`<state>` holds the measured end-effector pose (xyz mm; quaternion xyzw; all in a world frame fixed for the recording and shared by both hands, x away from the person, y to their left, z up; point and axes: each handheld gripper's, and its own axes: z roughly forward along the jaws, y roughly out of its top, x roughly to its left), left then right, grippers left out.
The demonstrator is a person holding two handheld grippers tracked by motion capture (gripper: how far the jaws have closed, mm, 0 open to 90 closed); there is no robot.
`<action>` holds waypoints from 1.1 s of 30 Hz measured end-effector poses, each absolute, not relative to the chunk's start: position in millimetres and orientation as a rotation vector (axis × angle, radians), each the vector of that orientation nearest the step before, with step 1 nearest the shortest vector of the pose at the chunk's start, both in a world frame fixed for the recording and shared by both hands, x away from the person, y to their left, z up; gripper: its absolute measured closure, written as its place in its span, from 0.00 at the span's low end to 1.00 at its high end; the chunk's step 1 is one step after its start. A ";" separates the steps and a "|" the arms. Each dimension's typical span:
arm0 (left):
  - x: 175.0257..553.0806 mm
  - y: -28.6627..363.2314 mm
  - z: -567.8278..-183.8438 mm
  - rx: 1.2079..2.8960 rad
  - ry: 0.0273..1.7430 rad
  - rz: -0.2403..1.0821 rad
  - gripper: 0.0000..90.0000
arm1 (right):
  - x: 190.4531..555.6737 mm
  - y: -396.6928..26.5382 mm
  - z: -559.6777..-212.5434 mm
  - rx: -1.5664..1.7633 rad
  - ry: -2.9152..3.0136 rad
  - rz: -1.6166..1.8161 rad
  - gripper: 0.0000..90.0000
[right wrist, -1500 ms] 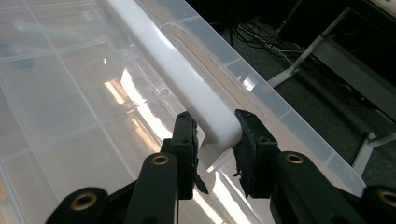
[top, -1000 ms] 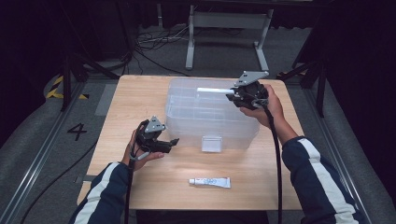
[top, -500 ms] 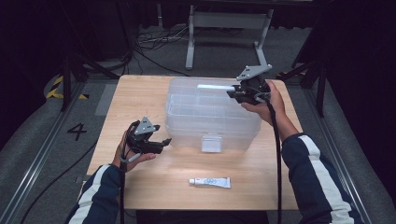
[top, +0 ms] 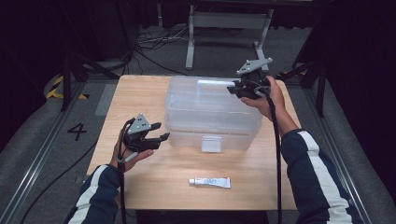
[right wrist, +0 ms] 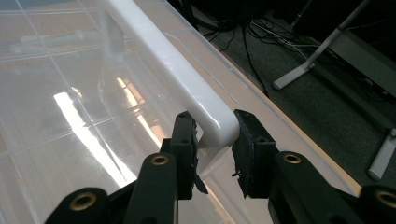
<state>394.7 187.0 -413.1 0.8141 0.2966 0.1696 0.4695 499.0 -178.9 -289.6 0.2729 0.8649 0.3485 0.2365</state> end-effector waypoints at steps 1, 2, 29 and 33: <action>394.7 186.3 -412.3 1.994 0.732 0.423 0.59 | 499.5 -178.5 -288.7 0.753 2.369 0.956 0.79; 394.6 185.5 -411.6 1.991 0.738 0.430 0.61 | 500.2 -178.5 -288.3 0.752 2.368 0.956 0.79; 403.3 173.6 -412.7 1.955 0.774 0.474 1.00 | 499.1 -180.2 -283.6 0.765 2.339 0.957 0.77; 403.5 173.4 -411.5 1.963 0.758 0.482 1.00 | 493.7 -185.0 -278.7 0.749 2.320 0.950 0.75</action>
